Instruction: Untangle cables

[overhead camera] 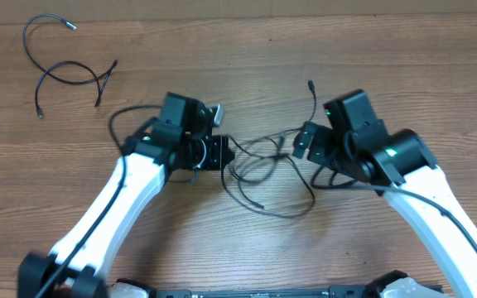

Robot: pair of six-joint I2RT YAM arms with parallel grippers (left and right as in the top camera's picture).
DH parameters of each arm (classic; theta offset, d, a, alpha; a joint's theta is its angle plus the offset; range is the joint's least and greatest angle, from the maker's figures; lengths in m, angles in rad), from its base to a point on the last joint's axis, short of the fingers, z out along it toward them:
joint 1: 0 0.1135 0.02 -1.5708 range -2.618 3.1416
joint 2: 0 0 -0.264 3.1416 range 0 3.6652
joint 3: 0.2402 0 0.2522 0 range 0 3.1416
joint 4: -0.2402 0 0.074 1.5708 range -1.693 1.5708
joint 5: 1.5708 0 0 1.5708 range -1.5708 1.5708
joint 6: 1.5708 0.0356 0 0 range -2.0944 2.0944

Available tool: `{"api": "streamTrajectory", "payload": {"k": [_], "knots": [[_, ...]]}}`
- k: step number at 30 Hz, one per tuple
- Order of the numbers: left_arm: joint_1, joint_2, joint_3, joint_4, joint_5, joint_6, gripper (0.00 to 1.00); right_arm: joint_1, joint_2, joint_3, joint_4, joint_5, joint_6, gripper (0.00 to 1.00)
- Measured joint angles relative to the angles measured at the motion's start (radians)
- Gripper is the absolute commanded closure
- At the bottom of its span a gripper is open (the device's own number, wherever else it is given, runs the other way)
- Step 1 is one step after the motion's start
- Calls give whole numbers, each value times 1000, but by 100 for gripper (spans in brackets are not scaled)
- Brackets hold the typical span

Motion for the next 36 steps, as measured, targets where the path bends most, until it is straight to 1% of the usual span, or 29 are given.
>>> {"api": "streamTrajectory", "payload": {"k": [4,6,8,14,19,23,28,33,36], "knots": [[0,-85,13,29,111,19,96,1,82,-44,70,-66,-10,0],[0,-109,13,64,190,27,96,1,134,-69,106,-95,-18,0],[0,-119,13,92,230,27,96,1,160,-84,139,-112,-21,0],[0,-159,13,215,378,29,96,1,181,-153,315,-212,-25,0],[29,-204,16,293,478,29,96,1,181,-214,431,-246,-25,0],[82,-253,40,305,523,24,96,1,181,-259,429,-238,-26,0],[137,-315,49,285,542,23,96,0,181,-272,388,-143,-25,0],[153,-327,53,233,544,22,96,-3,181,-272,387,-105,-26,0],[153,-327,53,219,535,23,96,-5,181,-282,381,-128,-26,0]]}}
